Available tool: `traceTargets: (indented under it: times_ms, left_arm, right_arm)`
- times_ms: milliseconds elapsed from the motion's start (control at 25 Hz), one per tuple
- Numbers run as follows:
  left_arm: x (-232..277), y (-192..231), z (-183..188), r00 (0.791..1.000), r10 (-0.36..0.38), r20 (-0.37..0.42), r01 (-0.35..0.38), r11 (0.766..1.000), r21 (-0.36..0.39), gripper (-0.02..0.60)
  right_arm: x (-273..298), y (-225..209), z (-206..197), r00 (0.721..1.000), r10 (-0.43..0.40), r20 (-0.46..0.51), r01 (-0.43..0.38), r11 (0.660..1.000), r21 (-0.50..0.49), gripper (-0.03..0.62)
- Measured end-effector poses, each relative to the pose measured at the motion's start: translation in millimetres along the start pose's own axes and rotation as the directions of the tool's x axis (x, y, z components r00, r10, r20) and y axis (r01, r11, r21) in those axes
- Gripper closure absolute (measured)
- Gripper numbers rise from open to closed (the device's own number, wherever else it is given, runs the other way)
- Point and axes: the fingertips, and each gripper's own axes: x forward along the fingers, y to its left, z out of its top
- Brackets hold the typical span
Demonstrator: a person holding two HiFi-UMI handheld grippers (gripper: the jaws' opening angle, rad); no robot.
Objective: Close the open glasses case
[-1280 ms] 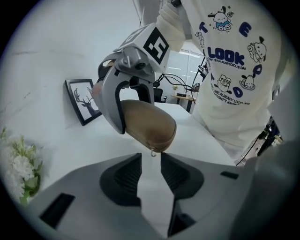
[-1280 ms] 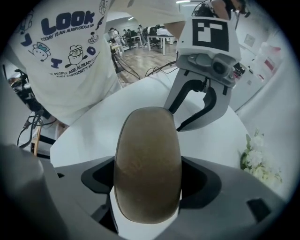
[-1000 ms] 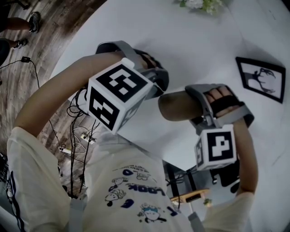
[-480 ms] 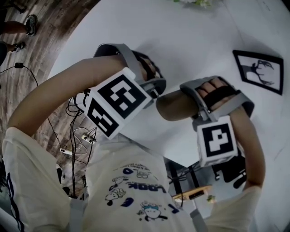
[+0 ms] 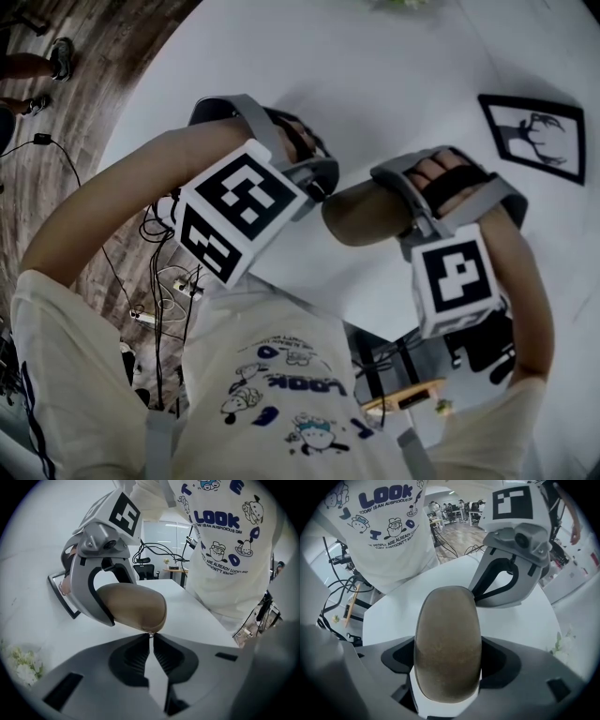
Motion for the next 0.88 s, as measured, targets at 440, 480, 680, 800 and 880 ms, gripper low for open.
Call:
traceTargets:
  times_ms: [440, 480, 680, 800, 880]
  left_arm:
    - [-13, 4, -15, 0.996, 0.091, -0.005, -0.091, 0.991, -0.096, 0.581]
    - [-14, 3, -18, 0.995, 0.096, -0.014, -0.097, 0.991, -0.098, 0.581]
    - [-21, 0, -26, 0.993, 0.109, -0.041, -0.112, 0.989, -0.094, 0.583]
    - [-23, 1, -30, 0.99, 0.129, -0.054, -0.134, 0.984, -0.114, 0.583]
    - [-24, 4, -34, 0.988, 0.146, -0.049, -0.152, 0.975, -0.161, 0.583]
  right_arm:
    - [16, 8, 9, 0.981, 0.051, 0.188, -0.104, 0.953, 0.285, 0.212]
    - [19, 8, 11, 0.978, 0.048, 0.201, -0.111, 0.943, 0.315, 0.214]
    - [32, 1, 10, 0.982, -0.019, 0.187, -0.062, 0.908, 0.414, 0.214]
    - [36, -3, 13, 0.98, -0.044, 0.194, -0.048, 0.894, 0.446, 0.214]
    - [37, -7, 11, 0.981, -0.069, 0.183, -0.021, 0.893, 0.45, 0.214]
